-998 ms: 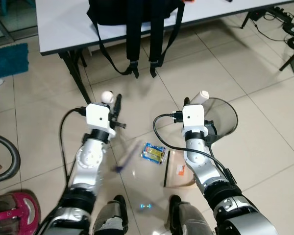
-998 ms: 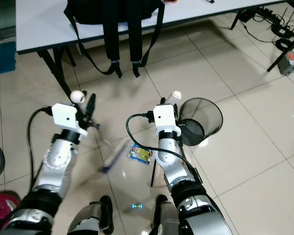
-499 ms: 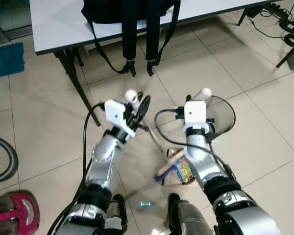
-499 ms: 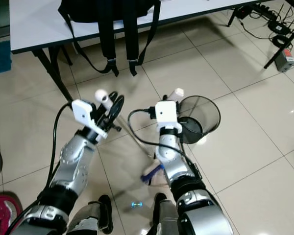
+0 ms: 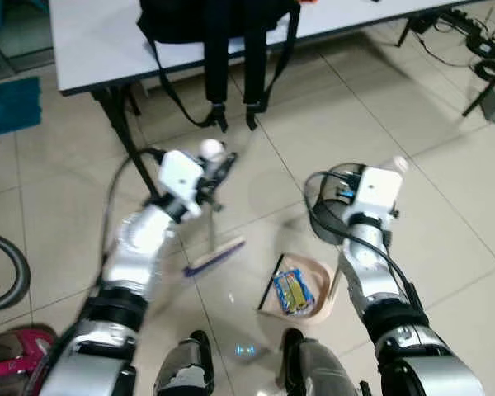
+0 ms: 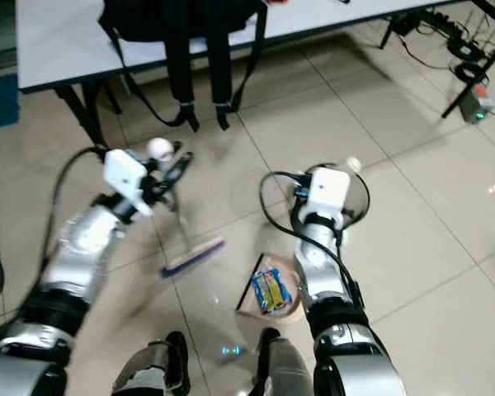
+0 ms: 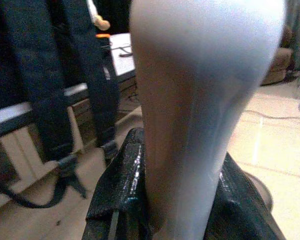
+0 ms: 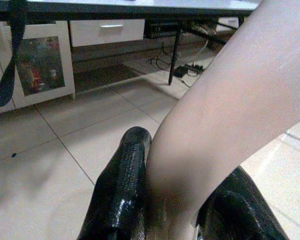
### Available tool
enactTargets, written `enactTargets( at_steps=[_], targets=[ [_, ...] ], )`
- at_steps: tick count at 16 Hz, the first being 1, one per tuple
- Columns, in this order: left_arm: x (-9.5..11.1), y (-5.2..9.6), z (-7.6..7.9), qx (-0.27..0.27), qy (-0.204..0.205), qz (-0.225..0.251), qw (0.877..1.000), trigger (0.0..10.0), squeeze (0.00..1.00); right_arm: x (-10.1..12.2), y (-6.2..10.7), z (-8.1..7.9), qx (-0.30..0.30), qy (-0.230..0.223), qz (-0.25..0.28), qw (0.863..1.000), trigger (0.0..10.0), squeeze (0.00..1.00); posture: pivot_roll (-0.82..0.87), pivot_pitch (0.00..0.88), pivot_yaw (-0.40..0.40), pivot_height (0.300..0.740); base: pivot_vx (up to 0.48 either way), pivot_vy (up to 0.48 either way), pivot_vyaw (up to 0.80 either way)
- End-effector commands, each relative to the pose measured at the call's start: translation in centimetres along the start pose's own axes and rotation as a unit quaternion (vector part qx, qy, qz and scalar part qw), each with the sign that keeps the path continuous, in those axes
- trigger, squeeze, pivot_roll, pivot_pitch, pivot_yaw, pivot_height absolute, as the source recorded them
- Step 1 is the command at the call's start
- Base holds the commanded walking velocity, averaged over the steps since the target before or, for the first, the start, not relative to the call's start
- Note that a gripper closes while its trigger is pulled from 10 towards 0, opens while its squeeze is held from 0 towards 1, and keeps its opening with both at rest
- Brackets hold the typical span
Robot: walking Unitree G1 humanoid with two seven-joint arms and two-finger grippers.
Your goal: Sweep floor
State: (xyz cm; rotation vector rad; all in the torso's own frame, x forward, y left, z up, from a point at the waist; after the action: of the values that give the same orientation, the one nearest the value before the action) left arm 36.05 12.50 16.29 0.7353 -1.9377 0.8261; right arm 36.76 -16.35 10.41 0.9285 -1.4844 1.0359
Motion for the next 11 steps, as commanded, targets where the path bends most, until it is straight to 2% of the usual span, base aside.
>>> enactTargets(
  at_steps=[1, 3, 4, 6, 7, 8, 10, 11],
  targets=[
    [0.7, -0.4, -0.5, -0.008, -0.014, 0.015, 1.0, 10.0, 0.0, -1.3, 0.4, 0.6, -0.008, -0.015, -0.034, 0.999, 10.0, 0.0, 0.05, 0.123, 0.006, 0.74, 0.0, 0.0, 0.0],
    [0.2, 0.5, -2.1, 0.009, -0.036, -0.011, 0.999, 10.0, 0.0, -0.7, 0.2, 1.5, -0.021, -0.046, -0.029, 0.998, 10.0, 0.0, 0.04, 0.085, 0.023, 0.74, 0.0, 0.0, 0.0],
    [-0.7, 1.1, -2.8, 0.032, -0.026, -0.041, 0.998, 10.0, 0.0, -0.1, -0.1, 1.7, -0.017, -0.061, -0.026, 0.998, 10.0, 0.0, 0.02, 0.06, 0.034, 0.74, 0.0, 0.0, 0.0],
    [-2.7, 2.6, -3.0, 0.072, -0.003, -0.097, 0.993, 10.0, 0.0, 1.5, -0.9, 1.1, 0.018, -0.066, -0.024, 0.997, 10.0, 0.0, -0.01, 0.024, 0.048, 0.74, 0.0, 0.0, 0.0],
    [-3.6, 3.8, -2.8, 0.104, 0.013, -0.112, 0.988, 10.0, 0.0, 2.9, -1.4, 0.9, 0.032, -0.077, -0.021, 0.996, 10.0, 0.0, -0.01, 0.01, 0.049, 0.74, 0.0, 0.0, 0.0],
    [-3.9, 4.4, -2.8, 0.122, 0.019, -0.118, 0.985, 10.0, 0.0, 3.8, -1.7, 0.8, 0.039, -0.085, -0.014, 0.996, 10.0, 0.0, -0.02, 0.0, 0.047, 0.74, 0.0, 0.0, 0.0],
    [-4.2, 6.0, -3.2, 0.167, 0.009, -0.13, 0.977, 10.0, 0.0, 7.0, -2.4, 0.6, 0.066, -0.094, 0.009, 0.993, 10.0, 0.0, -0.01, 0.0, 0.031, 0.74, 0.0, 0.0, 0.0],
    [-4.3, 7.0, -3.8, 0.199, -0.015, -0.142, 0.97, 10.0, 0.0, 8.3, -2.7, 0.3, 0.089, -0.097, 0.005, 0.991, 10.0, 0.0, 0.0, 0.0, 0.016, 0.74, 0.0, 0.0, 0.0]
  ],
)
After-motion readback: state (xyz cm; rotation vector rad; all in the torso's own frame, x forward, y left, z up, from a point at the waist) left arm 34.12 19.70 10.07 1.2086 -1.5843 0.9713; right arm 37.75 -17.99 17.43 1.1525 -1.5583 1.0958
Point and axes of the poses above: a point about 5 cm out from each wrist's last joint towards the gripper, its own y axis pointing back from the gripper into the wrist, its own x axis along the axis of the wrist's last joint, z = x × y, the point moved 3 cm from there along -y, pointing out of the wrist towards the gripper, and after that the axes turned 5 degrees about -y, right-handed, at the moved point
